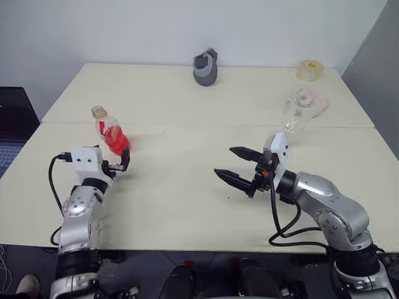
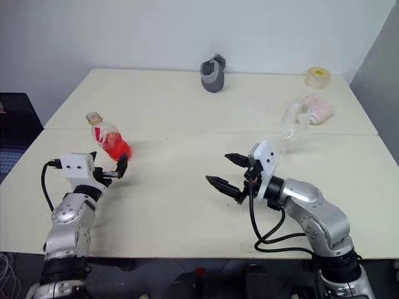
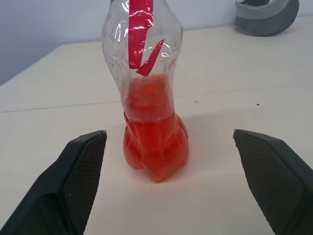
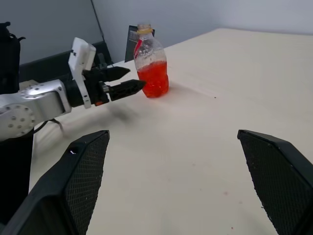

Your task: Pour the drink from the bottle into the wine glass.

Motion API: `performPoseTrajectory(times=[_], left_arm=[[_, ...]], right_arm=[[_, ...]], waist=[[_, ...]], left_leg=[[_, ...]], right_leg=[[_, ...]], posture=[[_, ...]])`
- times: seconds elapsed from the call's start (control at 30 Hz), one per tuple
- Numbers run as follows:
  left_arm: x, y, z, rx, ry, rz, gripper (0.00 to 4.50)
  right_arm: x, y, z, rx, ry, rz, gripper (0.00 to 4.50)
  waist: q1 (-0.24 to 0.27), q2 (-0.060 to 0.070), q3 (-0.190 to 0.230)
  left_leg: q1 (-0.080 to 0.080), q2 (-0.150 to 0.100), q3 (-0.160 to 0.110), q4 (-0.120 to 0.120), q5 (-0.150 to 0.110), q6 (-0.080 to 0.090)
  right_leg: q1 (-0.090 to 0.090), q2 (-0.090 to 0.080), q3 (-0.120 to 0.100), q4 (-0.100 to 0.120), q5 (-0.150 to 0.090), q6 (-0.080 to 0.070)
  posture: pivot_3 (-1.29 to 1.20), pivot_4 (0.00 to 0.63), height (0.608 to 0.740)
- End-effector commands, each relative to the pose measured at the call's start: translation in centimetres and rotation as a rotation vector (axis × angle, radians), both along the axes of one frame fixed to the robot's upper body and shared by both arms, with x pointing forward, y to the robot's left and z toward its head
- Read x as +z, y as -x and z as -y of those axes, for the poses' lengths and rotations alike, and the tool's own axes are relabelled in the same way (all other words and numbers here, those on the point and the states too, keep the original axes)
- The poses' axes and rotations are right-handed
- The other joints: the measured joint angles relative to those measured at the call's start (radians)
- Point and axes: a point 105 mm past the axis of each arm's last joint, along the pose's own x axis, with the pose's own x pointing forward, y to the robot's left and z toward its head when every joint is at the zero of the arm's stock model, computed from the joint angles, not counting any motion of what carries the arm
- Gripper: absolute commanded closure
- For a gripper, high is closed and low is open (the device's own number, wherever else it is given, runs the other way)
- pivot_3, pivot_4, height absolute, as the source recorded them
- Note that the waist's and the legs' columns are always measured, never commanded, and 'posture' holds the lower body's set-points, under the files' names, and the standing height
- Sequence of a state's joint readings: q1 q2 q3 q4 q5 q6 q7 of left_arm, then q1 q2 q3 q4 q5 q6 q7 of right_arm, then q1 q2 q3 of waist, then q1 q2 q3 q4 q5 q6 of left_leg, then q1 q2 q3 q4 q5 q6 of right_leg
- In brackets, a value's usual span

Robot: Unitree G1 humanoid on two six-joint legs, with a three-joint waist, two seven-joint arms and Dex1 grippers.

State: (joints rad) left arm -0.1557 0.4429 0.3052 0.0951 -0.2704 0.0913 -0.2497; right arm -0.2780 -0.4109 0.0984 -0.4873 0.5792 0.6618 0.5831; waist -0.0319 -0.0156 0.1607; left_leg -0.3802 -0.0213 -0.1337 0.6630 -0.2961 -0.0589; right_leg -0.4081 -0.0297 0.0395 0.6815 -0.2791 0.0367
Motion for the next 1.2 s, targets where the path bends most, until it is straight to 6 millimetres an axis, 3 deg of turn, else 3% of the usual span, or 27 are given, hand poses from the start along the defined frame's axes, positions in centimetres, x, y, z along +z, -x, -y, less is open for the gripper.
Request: performPoseTrajectory(times=[0.03, 0.27, 0.5, 0.67, 0.9, 1.17, 1.2], left_arm=[[1.1, 2.5, 2.4, -0.089, -0.012, -0.009, 0.01], [2.4, 6.5, 10.2, -0.543, -0.014, -0.104, 0.01], [4.4, 8.8, 14.9, -0.961, -0.021, -0.142, 0.01], [4.8, 9.4, 15.9, -1.117, -0.024, -0.179, 0.01], [4.9, 7.2, 16.9, -1.094, -0.011, -0.133, 0.01], [4.7, 7.3, 17.2, -1.112, -0.009, -0.135, 0.01], [4.6, 7.4, 17.2, -1.11, -0.011, -0.136, 0.0]], right_arm=[[-0.6, -1.8, 3.4, -0.224, 0.029, 0.05, 0.0], [-2.8, -5.1, 8.9, -0.575, -0.019, 0.005, 0.0], [-3.5, -7.8, 11.9, -0.777, -0.007, 0.037, 0.0], [-4.3, -8.9, 13.0, -0.853, 0.01, 0.033, 0.0], [-5.0, -11.2, 12.5, -0.891, -0.013, 0.041, 0.0], [-4.8, -13.8, 13.3, -0.923, -0.015, 0.072, 0.0], [-4.8, -14.0, 13.8, -0.943, -0.023, 0.065, 0.18]], waist=[[0.0, 0.0, 0.0], [0.002, 0.0, 0.0], [-0.002, 0.003, 0.001], [-0.003, 0.003, 0.001], [-0.006, 0.003, 0.001], [-0.017, 0.004, 0.001], [-0.017, 0.004, 0.001]], left_leg=[[0.0, 0.0, 0.0, 0.0, 0.0, 0.0], [0.002, 0.0, 0.003, 0.0, 0.0, 0.0], [0.004, 0.002, 0.01, -0.002, 0.0, 0.0], [0.005, 0.002, 0.012, -0.002, 0.0, 0.0], [0.005, 0.002, 0.012, -0.002, 0.0, 0.0], [0.005, 0.002, 0.013, -0.002, 0.0, 0.0], [0.005, 0.002, 0.013, -0.002, 0.0, 0.0]], right_leg=[[0.0, 0.0, 0.0, -0.001, 0.0, 0.0], [0.003, 0.004, 0.0, 0.0, 0.0, 0.0], [0.003, 0.007, 0.003, 0.0, 0.0, 0.0], [0.003, 0.008, 0.004, 0.0, 0.0, 0.0], [0.003, 0.008, 0.004, 0.001, 0.0, 0.0], [0.003, 0.008, 0.005, 0.0, 0.0, 0.0], [0.003, 0.008, 0.005, 0.0, 0.0, 0.0]], posture=[[0.0, 0.15, 0.74], [0.0, 0.15, 0.74], [0.0, 0.15, 0.74], [0.0, 0.15, 0.74], [0.0, 0.15, 0.74], [0.0, 0.15, 0.74], [0.0, 0.15, 0.74]])
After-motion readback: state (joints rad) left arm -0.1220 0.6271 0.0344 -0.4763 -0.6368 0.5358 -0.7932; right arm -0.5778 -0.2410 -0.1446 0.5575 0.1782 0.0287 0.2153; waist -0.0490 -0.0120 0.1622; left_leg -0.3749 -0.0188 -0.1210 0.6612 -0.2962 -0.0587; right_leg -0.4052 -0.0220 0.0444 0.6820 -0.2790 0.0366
